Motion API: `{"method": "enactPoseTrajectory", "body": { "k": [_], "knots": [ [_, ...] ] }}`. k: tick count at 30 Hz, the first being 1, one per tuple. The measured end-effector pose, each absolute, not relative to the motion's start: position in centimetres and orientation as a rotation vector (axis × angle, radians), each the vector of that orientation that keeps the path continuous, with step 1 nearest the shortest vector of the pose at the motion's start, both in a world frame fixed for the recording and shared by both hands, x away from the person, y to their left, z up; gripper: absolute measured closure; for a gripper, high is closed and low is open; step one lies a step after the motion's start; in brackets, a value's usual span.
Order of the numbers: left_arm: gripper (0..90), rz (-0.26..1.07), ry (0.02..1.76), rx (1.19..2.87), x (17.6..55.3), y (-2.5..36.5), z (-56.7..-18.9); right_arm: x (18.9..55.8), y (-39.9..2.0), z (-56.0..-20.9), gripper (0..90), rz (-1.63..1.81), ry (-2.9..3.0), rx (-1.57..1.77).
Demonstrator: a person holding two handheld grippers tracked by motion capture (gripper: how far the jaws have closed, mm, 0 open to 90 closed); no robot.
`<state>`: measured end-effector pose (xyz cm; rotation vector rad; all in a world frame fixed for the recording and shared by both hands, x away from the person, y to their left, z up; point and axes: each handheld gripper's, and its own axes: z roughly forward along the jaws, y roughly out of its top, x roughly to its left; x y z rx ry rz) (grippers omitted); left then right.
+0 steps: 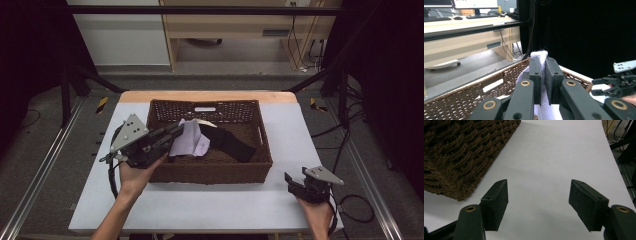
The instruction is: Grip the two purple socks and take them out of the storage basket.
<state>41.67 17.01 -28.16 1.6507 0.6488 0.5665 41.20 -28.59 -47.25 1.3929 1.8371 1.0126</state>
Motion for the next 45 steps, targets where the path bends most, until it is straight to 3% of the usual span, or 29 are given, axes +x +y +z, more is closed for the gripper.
{"method": "enactPoseTrajectory", "body": {
  "k": [10,23,37,41,45],
  "knots": [
    [83.4,0.535,0.595,1.666,38.4,17.7,-28.7,41.2,-28.7,-47.2,31.8,1.009,1.835,1.393],
    [83.4,0.464,0.588,1.741,35.7,18.2,-32.1,41.1,-28.6,-47.3,31.8,1.012,1.835,1.4],
    [83.4,0.305,0.689,1.906,35.9,17.2,-38.9,41.0,-28.6,-47.3,31.8,1.012,1.835,1.397],
    [83.3,0.312,0.726,1.966,36.5,16.7,-40.8,41.0,-28.6,-47.3,31.8,1.011,1.838,1.4],
    [82.8,0.401,0.752,2.044,36.9,16.5,-42.4,41.0,-28.6,-47.4,31.8,1.009,1.842,1.396]
  ]
}}
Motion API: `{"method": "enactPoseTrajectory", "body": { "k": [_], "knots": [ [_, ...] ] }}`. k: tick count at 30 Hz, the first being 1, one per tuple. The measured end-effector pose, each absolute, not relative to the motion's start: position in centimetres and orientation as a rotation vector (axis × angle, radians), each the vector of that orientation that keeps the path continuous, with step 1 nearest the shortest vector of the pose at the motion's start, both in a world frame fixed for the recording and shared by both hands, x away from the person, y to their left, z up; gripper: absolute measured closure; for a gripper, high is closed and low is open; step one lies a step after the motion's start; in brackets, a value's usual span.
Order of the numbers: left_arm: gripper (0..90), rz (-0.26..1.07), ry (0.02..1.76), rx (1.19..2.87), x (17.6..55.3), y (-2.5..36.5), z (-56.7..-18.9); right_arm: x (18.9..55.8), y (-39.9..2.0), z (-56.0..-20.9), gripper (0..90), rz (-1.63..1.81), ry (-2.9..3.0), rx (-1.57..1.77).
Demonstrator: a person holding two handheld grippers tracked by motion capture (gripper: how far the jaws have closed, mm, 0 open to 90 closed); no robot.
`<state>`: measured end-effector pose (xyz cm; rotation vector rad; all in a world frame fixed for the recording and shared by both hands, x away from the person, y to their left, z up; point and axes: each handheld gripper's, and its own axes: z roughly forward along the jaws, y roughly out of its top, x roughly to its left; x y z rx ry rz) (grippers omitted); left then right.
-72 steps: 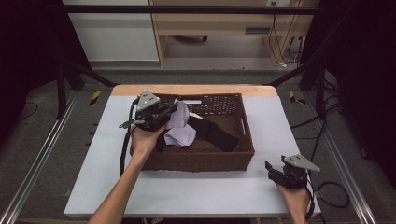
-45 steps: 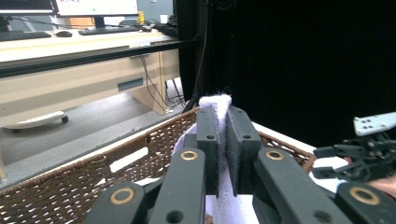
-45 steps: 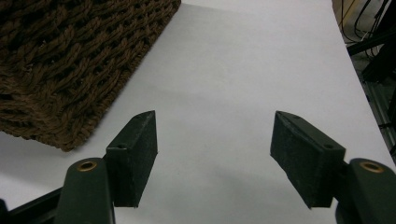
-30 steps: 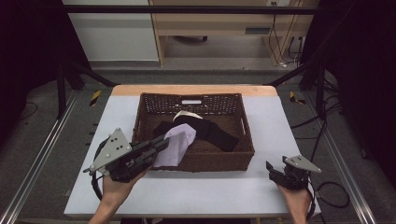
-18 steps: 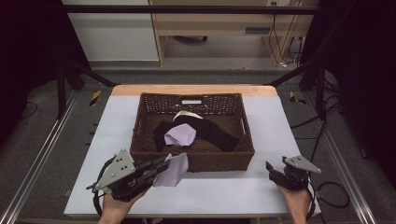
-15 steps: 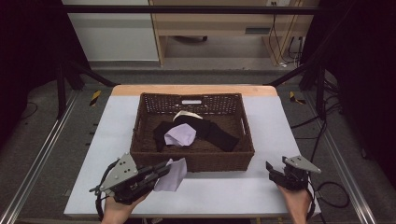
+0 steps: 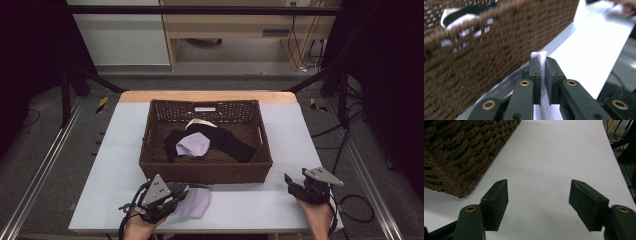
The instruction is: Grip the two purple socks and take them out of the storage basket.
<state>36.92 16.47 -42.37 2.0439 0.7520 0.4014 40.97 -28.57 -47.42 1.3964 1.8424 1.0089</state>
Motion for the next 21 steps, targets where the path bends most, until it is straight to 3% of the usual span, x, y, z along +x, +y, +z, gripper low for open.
{"method": "enactPoseTrajectory", "body": {
  "k": [7,11,21],
  "knots": [
    [80.9,0.411,0.786,2.095,37.6,16.5,-43.9,41.1,-28.6,-47.6,31.8,1.014,1.851,1.407],
    [70.7,0.416,0.805,2.111,37.8,16.7,-44.3,41.1,-28.5,-47.6,31.8,1.005,1.859,1.407],
    [63.7,0.434,0.811,2.008,37.6,17.8,-41.9,41.2,-28.5,-47.6,31.8,1.01,1.86,1.408]
  ]
}}
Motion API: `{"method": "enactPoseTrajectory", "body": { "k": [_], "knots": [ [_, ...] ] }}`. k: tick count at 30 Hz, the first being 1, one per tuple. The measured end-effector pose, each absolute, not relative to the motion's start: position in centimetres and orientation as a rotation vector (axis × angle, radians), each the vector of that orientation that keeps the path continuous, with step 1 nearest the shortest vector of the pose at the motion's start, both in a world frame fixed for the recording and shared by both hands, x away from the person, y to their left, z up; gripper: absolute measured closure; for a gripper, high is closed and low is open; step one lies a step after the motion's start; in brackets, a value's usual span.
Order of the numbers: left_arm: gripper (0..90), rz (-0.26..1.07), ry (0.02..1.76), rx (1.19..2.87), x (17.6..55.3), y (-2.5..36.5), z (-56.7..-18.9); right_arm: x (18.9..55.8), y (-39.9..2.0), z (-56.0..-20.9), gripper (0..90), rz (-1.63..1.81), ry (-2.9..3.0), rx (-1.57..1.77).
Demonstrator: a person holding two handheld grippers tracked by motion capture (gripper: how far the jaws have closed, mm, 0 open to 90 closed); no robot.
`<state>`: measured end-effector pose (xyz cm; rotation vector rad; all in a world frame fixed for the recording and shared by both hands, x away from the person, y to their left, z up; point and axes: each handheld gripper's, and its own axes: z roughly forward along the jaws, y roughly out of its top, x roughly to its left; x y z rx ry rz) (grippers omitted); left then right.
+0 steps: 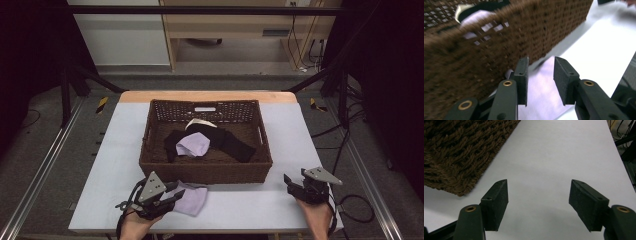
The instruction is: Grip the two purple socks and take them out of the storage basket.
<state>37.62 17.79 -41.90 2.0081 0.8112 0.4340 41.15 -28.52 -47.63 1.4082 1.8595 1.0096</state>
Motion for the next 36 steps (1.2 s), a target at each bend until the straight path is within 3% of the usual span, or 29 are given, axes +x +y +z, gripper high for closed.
{"method": "enactPoseTrajectory", "body": {
  "k": [12,23,36],
  "knots": [
    [59.0,0.529,0.786,1.877,38.9,18.5,-36.7,41.2,-28.3,-47.6,32.5,1.008,1.858,1.408],
    [56.5,0.55,0.802,1.831,42.9,17.6,-33.3,41.2,-28.3,-47.4,33.2,1.012,1.851,1.397],
    [56.4,0.595,0.891,1.826,49.4,16.5,-32.7,41.3,-28.2,-47.4,33.2,1.014,1.848,1.387]
  ]
}}
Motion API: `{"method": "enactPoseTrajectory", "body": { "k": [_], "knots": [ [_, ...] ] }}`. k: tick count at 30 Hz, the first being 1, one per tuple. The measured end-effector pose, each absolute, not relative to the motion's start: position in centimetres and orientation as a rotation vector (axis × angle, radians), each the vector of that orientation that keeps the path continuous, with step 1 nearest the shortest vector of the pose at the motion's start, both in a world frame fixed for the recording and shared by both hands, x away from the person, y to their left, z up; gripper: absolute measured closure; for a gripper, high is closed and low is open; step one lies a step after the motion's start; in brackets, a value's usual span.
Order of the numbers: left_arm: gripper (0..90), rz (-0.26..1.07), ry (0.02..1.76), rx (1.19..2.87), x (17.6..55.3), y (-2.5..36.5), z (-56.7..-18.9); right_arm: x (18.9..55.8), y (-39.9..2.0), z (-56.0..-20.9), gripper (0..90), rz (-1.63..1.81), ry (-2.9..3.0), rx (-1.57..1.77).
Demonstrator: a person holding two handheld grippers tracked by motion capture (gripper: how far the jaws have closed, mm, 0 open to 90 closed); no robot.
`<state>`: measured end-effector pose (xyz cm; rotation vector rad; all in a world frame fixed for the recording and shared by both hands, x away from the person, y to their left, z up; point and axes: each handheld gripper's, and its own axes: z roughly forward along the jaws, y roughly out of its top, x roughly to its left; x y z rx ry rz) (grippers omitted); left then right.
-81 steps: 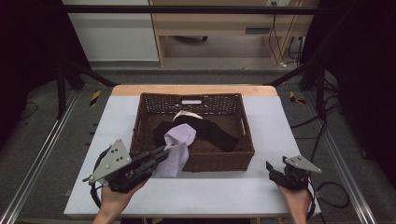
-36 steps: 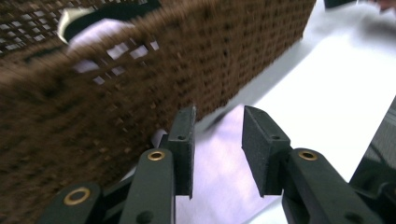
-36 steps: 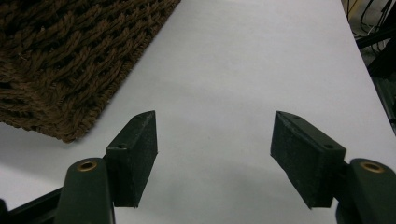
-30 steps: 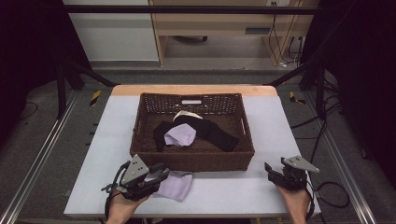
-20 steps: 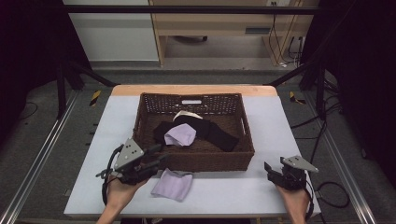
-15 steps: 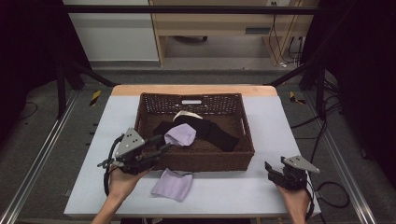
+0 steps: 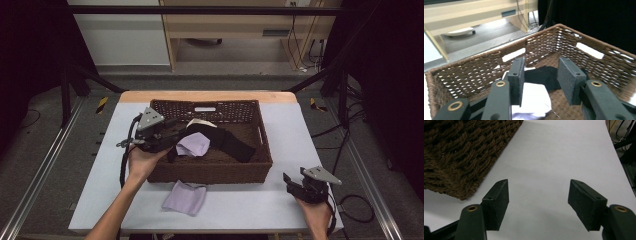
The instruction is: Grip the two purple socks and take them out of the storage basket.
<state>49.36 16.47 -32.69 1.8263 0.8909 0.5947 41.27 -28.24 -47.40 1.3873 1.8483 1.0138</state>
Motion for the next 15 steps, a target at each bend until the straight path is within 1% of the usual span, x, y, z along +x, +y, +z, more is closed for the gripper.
{"method": "enactPoseTrajectory", "body": {
  "k": [2,8,15],
  "knots": [
    [56.5,0.593,0.913,1.822,50.3,16.3,-33.0,41.3,-28.2,-47.4,33.2,1.015,1.849,1.389],
    [56.7,0.644,0.954,1.806,52.7,16.3,-34.2,41.4,-28.1,-47.5,33.2,1.012,1.856,1.387],
    [56.7,0.664,0.989,1.857,55.0,15.9,-36.2,41.4,-28.2,-47.4,33.2,1.015,1.853,1.39]
  ]
}}
